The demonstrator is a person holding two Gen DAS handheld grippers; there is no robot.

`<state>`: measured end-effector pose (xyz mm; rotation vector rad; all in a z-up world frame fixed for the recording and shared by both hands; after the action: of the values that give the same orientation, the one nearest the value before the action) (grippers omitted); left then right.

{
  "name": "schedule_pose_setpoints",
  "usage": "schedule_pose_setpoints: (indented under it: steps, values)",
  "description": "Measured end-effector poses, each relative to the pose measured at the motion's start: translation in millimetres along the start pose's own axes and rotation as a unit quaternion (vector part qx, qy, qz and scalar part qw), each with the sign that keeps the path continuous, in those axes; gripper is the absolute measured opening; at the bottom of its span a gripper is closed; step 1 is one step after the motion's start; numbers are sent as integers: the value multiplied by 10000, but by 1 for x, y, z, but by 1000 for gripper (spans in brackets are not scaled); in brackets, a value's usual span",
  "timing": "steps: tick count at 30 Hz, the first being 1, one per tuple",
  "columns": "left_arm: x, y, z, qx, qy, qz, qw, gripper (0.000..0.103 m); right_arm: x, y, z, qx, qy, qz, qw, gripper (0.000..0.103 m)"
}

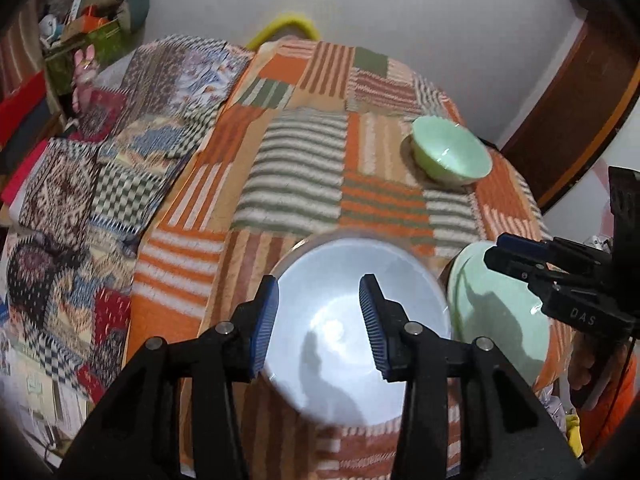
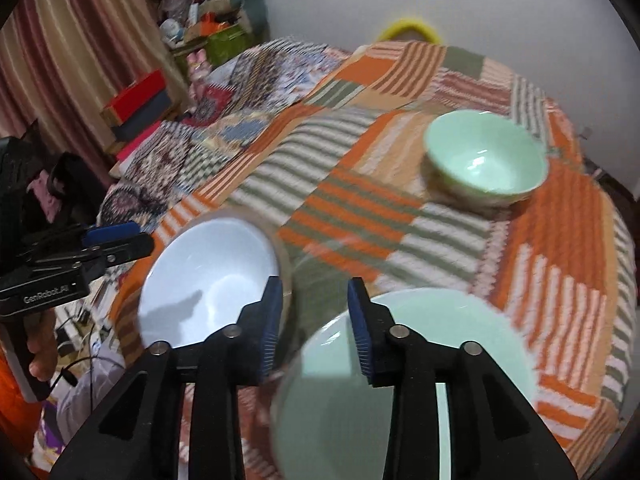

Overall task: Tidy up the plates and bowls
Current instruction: 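Lower the white spotted bowl into the pink bowl and open both grippers, then move both grippers to the mint green bowl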

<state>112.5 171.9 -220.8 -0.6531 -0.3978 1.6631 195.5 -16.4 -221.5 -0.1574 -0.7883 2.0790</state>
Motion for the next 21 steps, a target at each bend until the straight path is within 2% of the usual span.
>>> schedule_pose_setpoints:
  steps: [6, 12, 16, 21]
  values:
    - [-20, -40, -1, -361, 154, -157, 9991, 53, -45, -25, 19, -321, 327, -303, 9985, 37]
    - [-39, -76, -17, -519, 333, -311, 9976, 55, -94, -48, 28, -498, 609, -625, 9949, 37]
    - [-46, -93, -36, -494, 415, -367, 9972, 57, -125, -62, 23, -539, 799, -801, 9921, 37]
    - [-52, -106, -72, -270, 548, -353, 9975, 57, -155, -68, 6, -461, 930, -958, 9900, 37]
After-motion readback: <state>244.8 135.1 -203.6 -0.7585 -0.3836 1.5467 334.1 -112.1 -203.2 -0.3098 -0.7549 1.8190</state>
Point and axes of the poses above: each gripper's, at about its wrist camera, not at the fingertips, and z roughly against the way its jaws point, x to its left, y to its underside, the point moved 6 cm from there along -z, roughly the way its jaws point, and after that the axes turned 5 degrees about -z, right-handed, at the moved point
